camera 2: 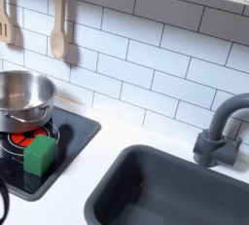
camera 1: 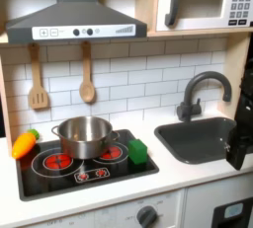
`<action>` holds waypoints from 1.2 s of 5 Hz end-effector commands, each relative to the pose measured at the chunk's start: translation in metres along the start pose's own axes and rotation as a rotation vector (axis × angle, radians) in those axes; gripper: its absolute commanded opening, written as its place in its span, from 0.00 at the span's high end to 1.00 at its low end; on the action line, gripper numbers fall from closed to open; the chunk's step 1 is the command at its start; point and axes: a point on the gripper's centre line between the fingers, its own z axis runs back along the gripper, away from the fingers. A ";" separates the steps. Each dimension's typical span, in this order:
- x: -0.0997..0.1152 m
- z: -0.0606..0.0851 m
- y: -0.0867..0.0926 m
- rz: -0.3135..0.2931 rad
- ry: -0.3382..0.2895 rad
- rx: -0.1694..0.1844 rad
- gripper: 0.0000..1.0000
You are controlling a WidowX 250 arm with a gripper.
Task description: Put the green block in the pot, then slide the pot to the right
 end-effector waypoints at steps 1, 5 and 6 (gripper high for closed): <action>0.000 0.000 0.000 0.002 0.000 0.000 0.00; 0.052 -0.014 0.022 0.024 -0.039 0.069 0.00; 0.065 -0.015 0.026 0.030 -0.051 0.068 0.00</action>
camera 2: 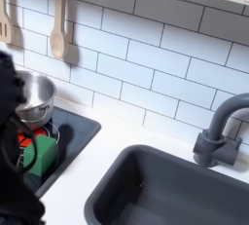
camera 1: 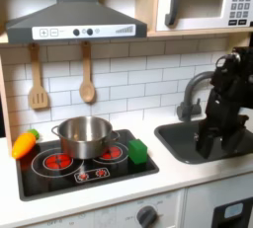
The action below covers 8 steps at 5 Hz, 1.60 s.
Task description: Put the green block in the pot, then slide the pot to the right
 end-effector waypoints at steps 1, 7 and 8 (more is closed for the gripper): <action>0.024 -0.004 0.013 0.011 -0.021 0.017 0.00; 0.100 -0.029 0.036 0.054 -0.044 0.074 0.00; 0.114 -0.029 0.043 0.072 -0.055 0.081 0.00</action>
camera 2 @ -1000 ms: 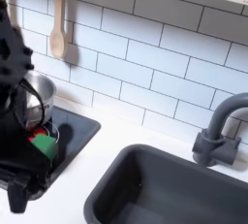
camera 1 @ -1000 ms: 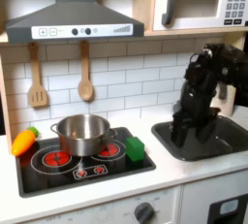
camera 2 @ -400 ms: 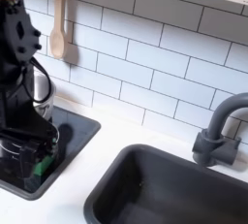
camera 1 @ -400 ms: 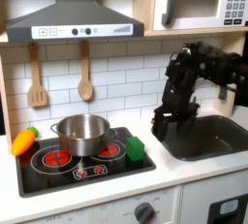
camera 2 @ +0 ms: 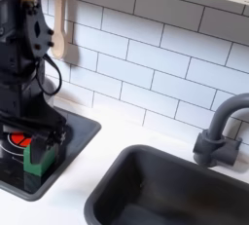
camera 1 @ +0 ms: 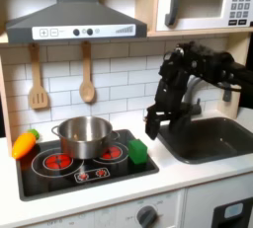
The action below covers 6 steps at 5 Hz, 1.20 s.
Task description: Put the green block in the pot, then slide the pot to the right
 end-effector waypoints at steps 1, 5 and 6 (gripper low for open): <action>0.024 -0.011 0.002 -0.002 0.002 0.007 0.00; 0.053 -0.039 0.000 -0.006 0.040 0.008 0.00; 0.054 -0.049 -0.001 -0.024 0.057 0.003 0.00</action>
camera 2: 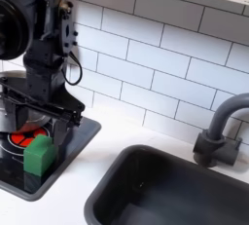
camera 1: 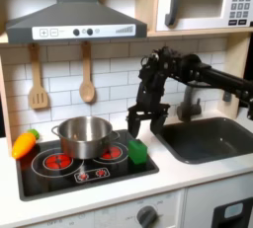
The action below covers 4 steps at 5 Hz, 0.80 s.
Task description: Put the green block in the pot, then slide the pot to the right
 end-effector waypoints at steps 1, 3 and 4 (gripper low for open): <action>0.000 -0.021 -0.002 -0.025 0.041 -0.002 0.00; 0.005 -0.032 -0.001 -0.021 0.051 -0.007 0.00; 0.005 -0.041 0.002 -0.030 0.075 -0.004 0.00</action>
